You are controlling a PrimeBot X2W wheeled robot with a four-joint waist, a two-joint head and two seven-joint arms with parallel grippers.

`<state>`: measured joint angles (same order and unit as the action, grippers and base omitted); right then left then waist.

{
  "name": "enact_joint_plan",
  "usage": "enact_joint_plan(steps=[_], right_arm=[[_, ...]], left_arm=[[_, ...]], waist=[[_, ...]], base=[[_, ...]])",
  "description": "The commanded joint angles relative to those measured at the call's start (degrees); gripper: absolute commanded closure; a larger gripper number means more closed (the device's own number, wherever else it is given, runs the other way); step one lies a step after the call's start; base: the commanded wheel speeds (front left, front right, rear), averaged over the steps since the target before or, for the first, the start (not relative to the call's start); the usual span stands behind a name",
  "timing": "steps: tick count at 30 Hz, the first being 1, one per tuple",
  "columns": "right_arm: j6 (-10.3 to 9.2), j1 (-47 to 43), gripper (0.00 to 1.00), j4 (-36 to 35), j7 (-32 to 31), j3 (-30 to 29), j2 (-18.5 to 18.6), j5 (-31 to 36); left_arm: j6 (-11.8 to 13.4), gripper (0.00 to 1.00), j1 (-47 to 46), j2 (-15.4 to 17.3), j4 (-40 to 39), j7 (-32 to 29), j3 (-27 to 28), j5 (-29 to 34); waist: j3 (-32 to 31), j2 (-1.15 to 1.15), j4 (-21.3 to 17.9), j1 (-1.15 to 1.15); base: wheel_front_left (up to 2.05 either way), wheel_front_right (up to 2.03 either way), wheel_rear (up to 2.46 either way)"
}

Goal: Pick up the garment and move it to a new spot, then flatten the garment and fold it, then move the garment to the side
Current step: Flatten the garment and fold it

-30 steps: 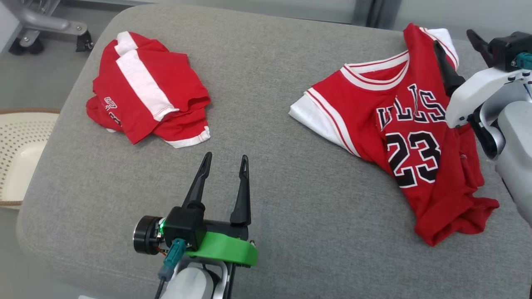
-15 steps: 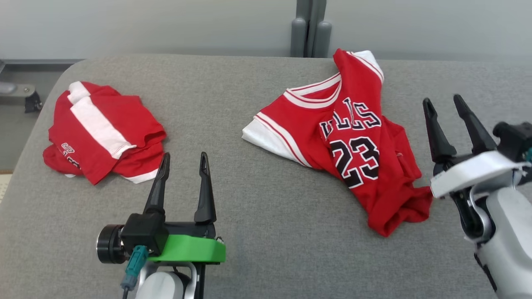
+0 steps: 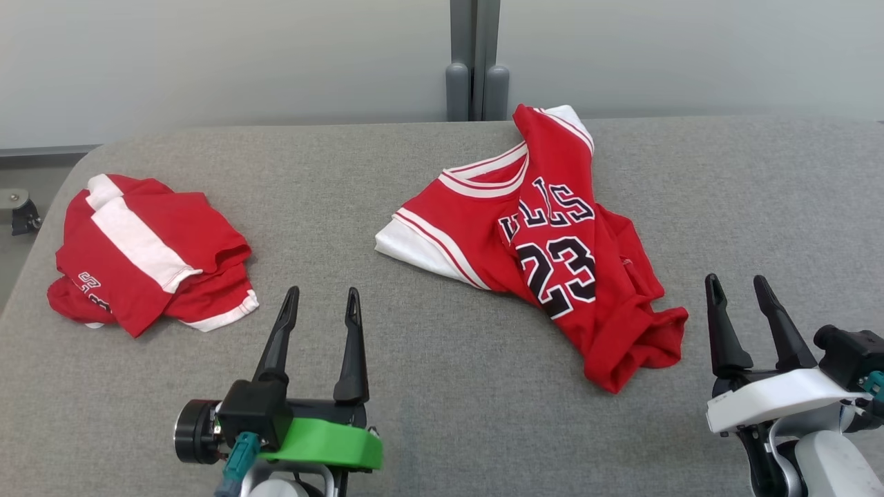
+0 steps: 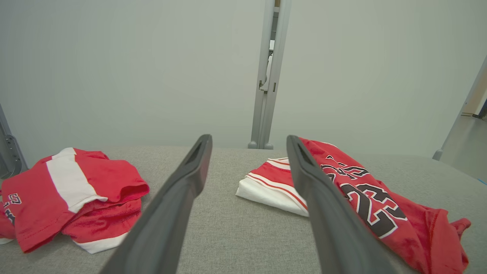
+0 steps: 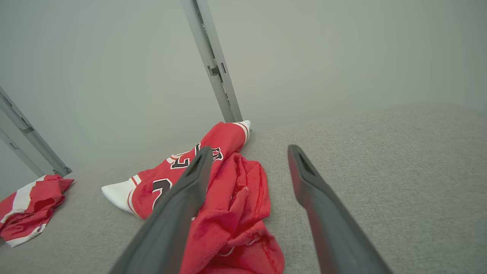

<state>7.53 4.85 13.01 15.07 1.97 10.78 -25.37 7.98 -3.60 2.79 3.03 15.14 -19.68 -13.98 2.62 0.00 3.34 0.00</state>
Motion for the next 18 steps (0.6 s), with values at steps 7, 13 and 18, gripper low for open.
enact_joint_plan(steps=[7, 13, 18], right_arm=[[-0.07, 3.8, 0.0, 3.9, -3.1, -3.5, 0.3, 2.3], [-0.07, 11.5, 0.0, 10.5, -9.2, -2.5, 3.0, 1.9], [-0.07, 17.3, 0.0, 17.3, -14.0, 0.9, 6.2, -0.3]], left_arm=[[-0.1, 0.0, -1.5, 0.2, 0.5, 0.0, -2.0, 0.6], [0.6, 0.0, -4.0, 0.2, 0.5, 0.0, -4.1, 1.0], [1.6, 0.0, -5.5, 0.2, 0.5, 0.0, -5.5, 0.4]], waist=[[3.1, 0.0, 1.4, 0.0], [7.3, 0.0, 4.2, 0.0], [9.8, 0.0, 7.3, 0.0]], base=[[0.0, 0.0, 0.0], [0.0, 0.0, 0.0], [0.0, 0.0, 0.0]])
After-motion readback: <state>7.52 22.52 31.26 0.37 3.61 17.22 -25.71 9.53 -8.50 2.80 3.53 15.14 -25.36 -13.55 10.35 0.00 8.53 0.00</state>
